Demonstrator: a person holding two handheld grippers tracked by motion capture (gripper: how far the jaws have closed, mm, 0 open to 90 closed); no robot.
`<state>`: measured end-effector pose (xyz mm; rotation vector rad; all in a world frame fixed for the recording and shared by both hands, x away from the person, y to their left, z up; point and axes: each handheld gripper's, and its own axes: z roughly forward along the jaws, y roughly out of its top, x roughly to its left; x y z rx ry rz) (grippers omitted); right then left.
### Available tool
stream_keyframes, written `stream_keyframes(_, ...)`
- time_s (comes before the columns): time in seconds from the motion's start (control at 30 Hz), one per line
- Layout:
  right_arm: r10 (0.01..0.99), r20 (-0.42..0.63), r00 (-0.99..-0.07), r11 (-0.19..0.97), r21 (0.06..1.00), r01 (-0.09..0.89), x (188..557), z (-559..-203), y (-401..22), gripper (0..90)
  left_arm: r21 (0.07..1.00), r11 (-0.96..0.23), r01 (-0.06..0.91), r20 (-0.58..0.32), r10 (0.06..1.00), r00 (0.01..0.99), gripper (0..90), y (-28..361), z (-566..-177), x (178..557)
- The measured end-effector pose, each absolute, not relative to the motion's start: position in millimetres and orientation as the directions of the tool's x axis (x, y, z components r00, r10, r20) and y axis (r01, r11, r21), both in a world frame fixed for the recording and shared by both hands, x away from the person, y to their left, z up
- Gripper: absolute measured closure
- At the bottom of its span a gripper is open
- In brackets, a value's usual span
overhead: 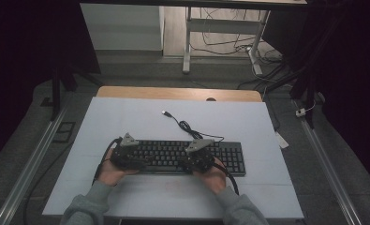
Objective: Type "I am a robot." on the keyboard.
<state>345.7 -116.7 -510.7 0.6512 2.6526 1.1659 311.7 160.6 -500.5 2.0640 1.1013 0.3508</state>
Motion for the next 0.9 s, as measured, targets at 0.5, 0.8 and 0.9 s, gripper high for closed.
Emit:
stream_keyframes(0.5,0.462,0.015,-0.887,0.578,0.754,0.313,346,-510,-119,89.6,0.73,-0.342,0.592,-0.103,0.801,0.59,19.6,161,-501,312)
stream_keyframes(0.8,0.515,0.014,-0.857,0.514,0.795,0.322,347,-499,-144,73.2,0.73,-0.341,0.593,-0.103,0.802,0.588,19.6,162,-500,312)
stream_keyframes(0.9,0.532,0.024,-0.846,0.497,0.8,0.336,348,-498,-155,62.8,0.732,-0.34,0.591,-0.103,0.802,0.588,19.6,162,-500,311)
